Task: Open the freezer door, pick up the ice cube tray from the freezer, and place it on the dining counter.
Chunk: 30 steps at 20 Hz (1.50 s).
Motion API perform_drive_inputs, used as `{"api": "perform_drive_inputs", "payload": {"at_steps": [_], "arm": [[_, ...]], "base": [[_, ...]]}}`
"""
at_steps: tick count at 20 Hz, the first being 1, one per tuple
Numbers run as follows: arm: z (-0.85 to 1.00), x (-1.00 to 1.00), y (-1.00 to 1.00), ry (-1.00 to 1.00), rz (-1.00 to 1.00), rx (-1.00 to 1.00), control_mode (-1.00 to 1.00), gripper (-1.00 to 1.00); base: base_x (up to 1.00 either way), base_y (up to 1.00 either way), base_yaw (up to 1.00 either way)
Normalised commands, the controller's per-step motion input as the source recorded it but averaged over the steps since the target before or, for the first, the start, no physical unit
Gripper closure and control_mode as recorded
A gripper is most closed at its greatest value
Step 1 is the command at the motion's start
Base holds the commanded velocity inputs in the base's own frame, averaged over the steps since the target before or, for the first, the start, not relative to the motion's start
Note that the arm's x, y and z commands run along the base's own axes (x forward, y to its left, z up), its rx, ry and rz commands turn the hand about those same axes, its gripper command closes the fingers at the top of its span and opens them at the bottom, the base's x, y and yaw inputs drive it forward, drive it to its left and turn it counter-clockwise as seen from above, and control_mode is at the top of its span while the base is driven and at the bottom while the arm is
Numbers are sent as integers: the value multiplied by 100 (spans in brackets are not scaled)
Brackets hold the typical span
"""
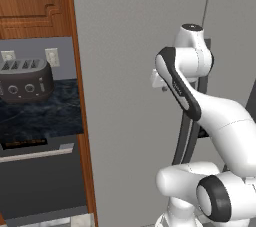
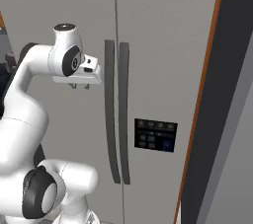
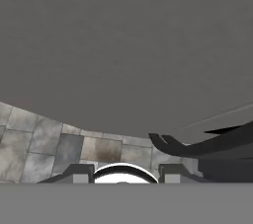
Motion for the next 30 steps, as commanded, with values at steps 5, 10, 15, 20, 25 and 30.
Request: {"api": "perform_drive_inputs", "payload": {"at_steps": [5, 10, 15, 20, 25, 30], "arm": [[0, -10, 0, 1, 0, 0, -100, -100], [-4, -69, -2, 0, 0, 0, -100, -100], [-8, -88, -19, 0, 0, 0, -100, -100], [-3, -38, -22, 0, -1, 0, -100, -100], [0, -1, -11, 0, 0, 0, -100, -100], [0, 0, -4, 0, 0, 0, -100, -100]], "base": [[0, 0, 0], [0, 0, 0], [0, 0, 0], [0, 0, 0], [0, 0, 0], [0, 0, 0]]}}
